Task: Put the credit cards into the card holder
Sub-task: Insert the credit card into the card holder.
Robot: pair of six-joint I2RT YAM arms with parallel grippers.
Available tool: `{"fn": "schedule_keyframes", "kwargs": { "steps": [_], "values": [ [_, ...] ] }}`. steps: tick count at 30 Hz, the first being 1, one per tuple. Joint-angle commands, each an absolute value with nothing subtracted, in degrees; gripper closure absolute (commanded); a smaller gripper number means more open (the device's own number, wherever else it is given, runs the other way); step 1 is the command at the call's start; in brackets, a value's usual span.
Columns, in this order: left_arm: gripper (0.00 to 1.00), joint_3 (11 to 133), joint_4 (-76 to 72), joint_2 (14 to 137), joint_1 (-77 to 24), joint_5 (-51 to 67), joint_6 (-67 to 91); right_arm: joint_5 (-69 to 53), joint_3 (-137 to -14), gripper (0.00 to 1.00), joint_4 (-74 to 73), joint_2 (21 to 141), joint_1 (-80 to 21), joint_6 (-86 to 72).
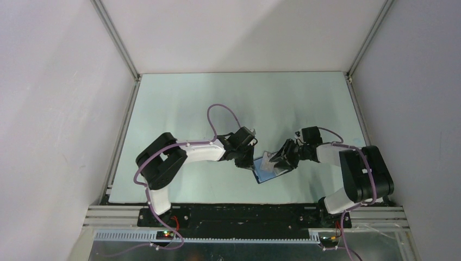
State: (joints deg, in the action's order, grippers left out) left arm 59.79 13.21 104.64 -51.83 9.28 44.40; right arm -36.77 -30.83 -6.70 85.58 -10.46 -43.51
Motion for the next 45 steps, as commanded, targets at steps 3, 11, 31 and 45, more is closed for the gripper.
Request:
{"fn": "schedule_keyframes", "kwargs": {
  "steps": [3, 11, 31, 45],
  "values": [
    [0.97, 59.71, 13.94, 106.61, -51.64, 6.87, 42.49, -34.85, -29.88, 0.55, -2.69, 92.55, -11.33, -46.53],
    [0.97, 59.59, 13.95, 106.41, -51.62, 6.75, 42.36, -35.06, -29.88, 0.78, -0.53, 93.33, -10.56, -46.98],
    [0.98, 59.6, 14.33, 106.74, -51.62, 6.52, 41.89, -28.11, -34.1, 1.0, -16.06, 81.2, -8.77, -35.65],
    [0.98, 60.77, 16.1, 106.6, -51.14, 7.14, 38.04, -28.23, -39.07, 1.0, -25.46, 85.91, -12.59, -26.52]
  ]
}}
